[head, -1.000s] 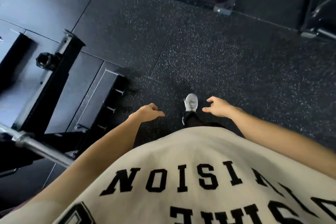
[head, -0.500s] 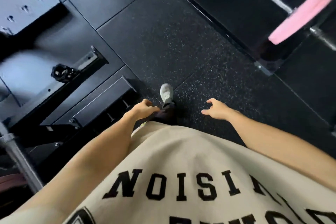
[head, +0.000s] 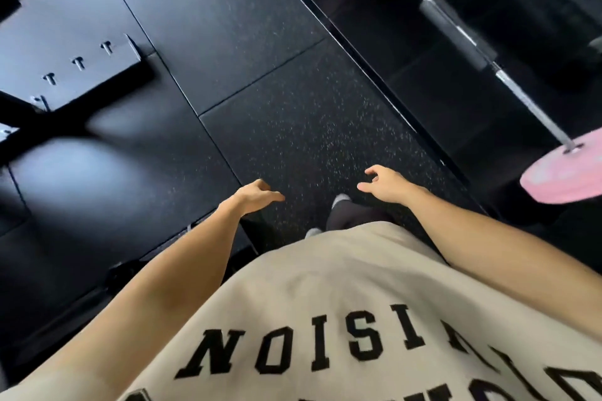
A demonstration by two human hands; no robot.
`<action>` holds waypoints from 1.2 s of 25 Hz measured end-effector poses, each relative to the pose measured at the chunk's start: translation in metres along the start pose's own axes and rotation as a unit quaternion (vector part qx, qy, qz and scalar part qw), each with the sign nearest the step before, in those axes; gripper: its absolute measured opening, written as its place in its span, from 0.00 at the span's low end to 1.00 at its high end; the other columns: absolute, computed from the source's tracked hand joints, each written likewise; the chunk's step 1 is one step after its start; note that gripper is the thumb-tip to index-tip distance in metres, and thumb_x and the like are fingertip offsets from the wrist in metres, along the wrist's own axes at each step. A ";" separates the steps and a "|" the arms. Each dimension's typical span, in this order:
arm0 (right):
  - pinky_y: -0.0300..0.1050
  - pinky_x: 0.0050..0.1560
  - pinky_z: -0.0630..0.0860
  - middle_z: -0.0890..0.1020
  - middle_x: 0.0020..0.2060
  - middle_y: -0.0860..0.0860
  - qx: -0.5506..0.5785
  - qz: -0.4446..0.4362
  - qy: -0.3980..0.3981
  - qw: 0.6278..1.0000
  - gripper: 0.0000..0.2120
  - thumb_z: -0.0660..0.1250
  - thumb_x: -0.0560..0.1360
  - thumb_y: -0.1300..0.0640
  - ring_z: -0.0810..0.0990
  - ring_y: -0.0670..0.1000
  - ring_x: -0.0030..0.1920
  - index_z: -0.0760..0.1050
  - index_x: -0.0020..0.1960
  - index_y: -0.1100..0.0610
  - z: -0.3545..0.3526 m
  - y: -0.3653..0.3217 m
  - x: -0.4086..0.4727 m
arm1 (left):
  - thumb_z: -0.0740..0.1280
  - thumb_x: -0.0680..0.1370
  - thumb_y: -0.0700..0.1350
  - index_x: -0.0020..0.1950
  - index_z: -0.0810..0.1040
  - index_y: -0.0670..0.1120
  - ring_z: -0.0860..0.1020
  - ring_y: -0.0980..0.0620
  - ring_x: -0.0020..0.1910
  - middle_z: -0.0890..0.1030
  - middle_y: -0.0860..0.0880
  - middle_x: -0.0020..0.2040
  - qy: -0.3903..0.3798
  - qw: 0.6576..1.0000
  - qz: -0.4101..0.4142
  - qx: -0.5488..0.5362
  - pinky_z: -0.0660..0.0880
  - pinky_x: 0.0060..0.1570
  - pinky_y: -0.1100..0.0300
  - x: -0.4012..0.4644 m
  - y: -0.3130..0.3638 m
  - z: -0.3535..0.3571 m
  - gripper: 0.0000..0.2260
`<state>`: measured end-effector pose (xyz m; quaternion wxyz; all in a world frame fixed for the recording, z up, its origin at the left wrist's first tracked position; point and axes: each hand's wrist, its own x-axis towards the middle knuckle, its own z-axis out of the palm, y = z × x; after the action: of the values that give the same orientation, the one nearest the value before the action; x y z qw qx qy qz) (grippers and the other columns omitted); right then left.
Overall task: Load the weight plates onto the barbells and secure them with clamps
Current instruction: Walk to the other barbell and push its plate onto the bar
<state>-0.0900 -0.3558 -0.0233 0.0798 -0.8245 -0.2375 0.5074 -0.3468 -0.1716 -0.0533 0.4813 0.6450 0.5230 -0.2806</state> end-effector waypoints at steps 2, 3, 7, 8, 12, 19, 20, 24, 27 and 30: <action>0.54 0.67 0.68 0.71 0.69 0.56 -0.012 -0.006 -0.005 1.000 0.30 0.68 0.76 0.45 0.71 0.57 0.68 0.64 0.74 0.53 -0.028 -0.034 0.041 | 0.69 0.75 0.60 0.72 0.69 0.48 0.72 0.45 0.68 0.72 0.47 0.71 0.012 1.000 -0.003 -0.027 0.69 0.67 0.50 0.028 0.021 -0.031 0.29; 0.54 0.67 0.68 0.72 0.69 0.55 -0.018 -0.010 -0.010 1.000 0.30 0.68 0.76 0.44 0.71 0.57 0.68 0.64 0.74 0.52 -0.044 -0.054 0.065 | 0.69 0.76 0.59 0.72 0.69 0.48 0.72 0.45 0.68 0.72 0.47 0.71 0.018 0.999 -0.010 -0.039 0.69 0.66 0.51 0.045 0.033 -0.048 0.28; 0.53 0.67 0.68 0.72 0.69 0.56 -0.060 -0.039 -0.036 0.997 0.29 0.68 0.76 0.45 0.72 0.57 0.67 0.65 0.73 0.52 -0.120 -0.147 0.169 | 0.70 0.75 0.59 0.71 0.70 0.48 0.72 0.44 0.66 0.74 0.46 0.70 0.044 0.996 -0.038 -0.061 0.70 0.65 0.50 0.109 0.092 -0.137 0.28; 0.53 0.67 0.68 0.72 0.69 0.56 -0.078 -0.050 -0.044 0.995 0.29 0.68 0.76 0.46 0.72 0.57 0.68 0.65 0.74 0.52 -0.141 -0.174 0.190 | 0.70 0.75 0.60 0.70 0.71 0.48 0.73 0.45 0.66 0.74 0.46 0.70 0.056 0.995 -0.044 -0.071 0.70 0.65 0.49 0.120 0.106 -0.164 0.28; 0.57 0.67 0.69 0.71 0.70 0.56 -0.150 -0.086 -0.068 0.983 0.28 0.67 0.78 0.46 0.72 0.58 0.67 0.63 0.74 0.52 -0.216 -0.280 0.258 | 0.71 0.74 0.59 0.69 0.72 0.47 0.73 0.45 0.65 0.75 0.46 0.69 0.108 0.985 -0.051 -0.124 0.70 0.65 0.50 0.153 0.154 -0.265 0.28; 0.55 0.66 0.69 0.72 0.69 0.55 -0.190 -0.127 -0.100 0.968 0.29 0.67 0.77 0.46 0.73 0.57 0.66 0.63 0.74 0.53 -0.290 -0.444 0.376 | 0.72 0.74 0.58 0.69 0.71 0.47 0.73 0.45 0.66 0.74 0.46 0.69 0.132 0.963 -0.069 -0.225 0.70 0.67 0.49 0.246 0.204 -0.402 0.28; 0.55 0.66 0.69 0.72 0.68 0.55 -0.193 -0.129 -0.100 0.968 0.29 0.67 0.77 0.45 0.73 0.57 0.66 0.63 0.74 0.53 -0.296 -0.468 0.398 | 0.72 0.74 0.58 0.69 0.71 0.47 0.73 0.45 0.65 0.74 0.46 0.69 0.129 0.963 -0.069 -0.227 0.70 0.67 0.49 0.265 0.210 -0.426 0.28; 0.54 0.67 0.68 0.73 0.68 0.55 -0.196 -0.121 -0.096 0.968 0.30 0.68 0.77 0.46 0.73 0.56 0.66 0.63 0.74 0.53 -0.334 -0.579 0.470 | 0.72 0.74 0.59 0.68 0.72 0.47 0.73 0.47 0.63 0.75 0.47 0.67 0.128 0.964 -0.058 -0.226 0.71 0.65 0.50 0.338 0.235 -0.546 0.28; 0.52 0.66 0.69 0.74 0.66 0.55 -0.191 -0.129 -0.083 0.969 0.30 0.69 0.76 0.46 0.75 0.56 0.63 0.64 0.74 0.54 -0.368 -0.660 0.514 | 0.72 0.74 0.58 0.69 0.71 0.47 0.74 0.46 0.64 0.75 0.46 0.68 0.122 0.968 -0.041 -0.213 0.71 0.63 0.51 0.376 0.261 -0.638 0.28; 0.53 0.66 0.70 0.75 0.66 0.56 -0.178 -0.137 -0.074 0.972 0.30 0.69 0.76 0.46 0.76 0.55 0.61 0.65 0.74 0.54 -0.396 -0.739 0.557 | 0.72 0.73 0.59 0.71 0.70 0.47 0.73 0.46 0.64 0.74 0.46 0.69 0.128 0.969 -0.037 -0.206 0.71 0.62 0.51 0.409 0.281 -0.730 0.30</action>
<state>0.2341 0.5975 -0.0061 -0.0172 -0.7451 -0.4404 0.5006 -0.0637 0.6647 -0.0381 0.5221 0.5429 0.6503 -0.0990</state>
